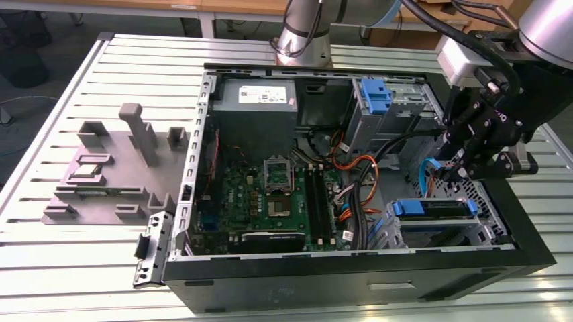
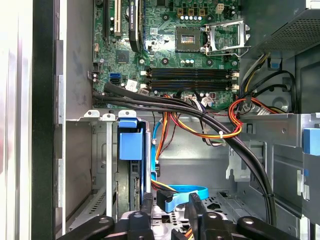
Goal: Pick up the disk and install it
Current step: 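Insert the first disk wire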
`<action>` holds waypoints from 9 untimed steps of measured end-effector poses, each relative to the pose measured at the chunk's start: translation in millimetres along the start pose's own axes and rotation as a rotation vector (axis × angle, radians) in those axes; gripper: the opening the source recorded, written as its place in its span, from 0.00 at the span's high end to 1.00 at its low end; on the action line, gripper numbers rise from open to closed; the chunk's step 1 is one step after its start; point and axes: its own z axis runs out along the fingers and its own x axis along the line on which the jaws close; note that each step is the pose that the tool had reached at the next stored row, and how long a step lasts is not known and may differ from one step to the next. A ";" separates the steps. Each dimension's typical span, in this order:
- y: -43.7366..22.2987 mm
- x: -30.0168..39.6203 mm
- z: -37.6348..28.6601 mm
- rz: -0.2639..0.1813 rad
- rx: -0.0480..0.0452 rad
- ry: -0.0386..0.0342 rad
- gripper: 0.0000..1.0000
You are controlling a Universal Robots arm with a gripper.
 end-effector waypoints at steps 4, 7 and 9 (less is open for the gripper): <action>0.0 0.0 0.1 0.000 0.0000 -0.0001 0.66; 0.0 0.0 0.2 0.000 0.0000 -0.0001 0.67; 0.0 0.0 0.3 0.000 0.0000 0.0000 0.74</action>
